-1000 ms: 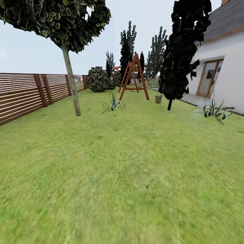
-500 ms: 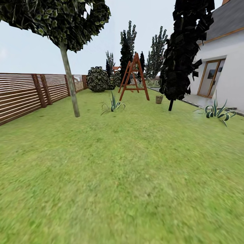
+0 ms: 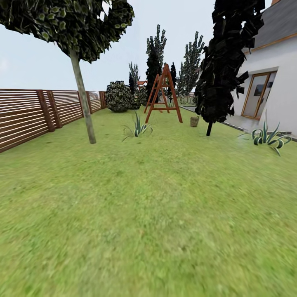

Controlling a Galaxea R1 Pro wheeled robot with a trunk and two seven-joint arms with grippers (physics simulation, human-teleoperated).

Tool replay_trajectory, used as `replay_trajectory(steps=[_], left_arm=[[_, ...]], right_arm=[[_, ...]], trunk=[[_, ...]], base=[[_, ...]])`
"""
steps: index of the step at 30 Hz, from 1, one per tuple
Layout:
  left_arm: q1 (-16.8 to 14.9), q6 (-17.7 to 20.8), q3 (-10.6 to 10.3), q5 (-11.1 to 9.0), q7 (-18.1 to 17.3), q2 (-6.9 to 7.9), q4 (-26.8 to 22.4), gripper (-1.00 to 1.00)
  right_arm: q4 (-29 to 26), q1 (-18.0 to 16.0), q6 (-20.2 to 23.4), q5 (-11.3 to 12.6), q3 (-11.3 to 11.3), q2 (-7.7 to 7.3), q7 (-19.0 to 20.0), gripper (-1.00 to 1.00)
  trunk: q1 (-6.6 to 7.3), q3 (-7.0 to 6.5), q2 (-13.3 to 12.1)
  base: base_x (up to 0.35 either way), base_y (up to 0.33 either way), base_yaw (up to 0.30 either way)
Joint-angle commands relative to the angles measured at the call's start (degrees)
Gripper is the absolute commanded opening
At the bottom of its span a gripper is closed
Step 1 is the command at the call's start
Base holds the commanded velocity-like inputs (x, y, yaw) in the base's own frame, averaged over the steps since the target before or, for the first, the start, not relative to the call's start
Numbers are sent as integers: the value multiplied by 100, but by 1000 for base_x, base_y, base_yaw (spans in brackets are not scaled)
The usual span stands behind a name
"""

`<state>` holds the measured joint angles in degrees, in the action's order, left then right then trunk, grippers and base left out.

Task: Take the three Easter eggs out of the wicker basket on the lawn in the garden, then place them on the lawn next to a single tree (choose any tree) so that all three eggs are next to the same tree and none are left in the basket.

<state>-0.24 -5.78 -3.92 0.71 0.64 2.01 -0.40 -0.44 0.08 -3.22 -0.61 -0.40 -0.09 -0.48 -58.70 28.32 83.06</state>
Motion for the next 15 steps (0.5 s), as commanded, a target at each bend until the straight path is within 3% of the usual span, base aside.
replay_trajectory(steps=[1,15], left_arm=[[-3,-20,-38,7,7,1,4,100],[-3,-20,-37,8,7,1,4,100]], right_arm=[[-3,1,-12,-5,-4,0,-5,100],[-4,1,-12,-5,-3,0,-5,100]], trunk=[[-3,5,2],[-3,5,2]], base=[[286,0,0],[286,0,0]])
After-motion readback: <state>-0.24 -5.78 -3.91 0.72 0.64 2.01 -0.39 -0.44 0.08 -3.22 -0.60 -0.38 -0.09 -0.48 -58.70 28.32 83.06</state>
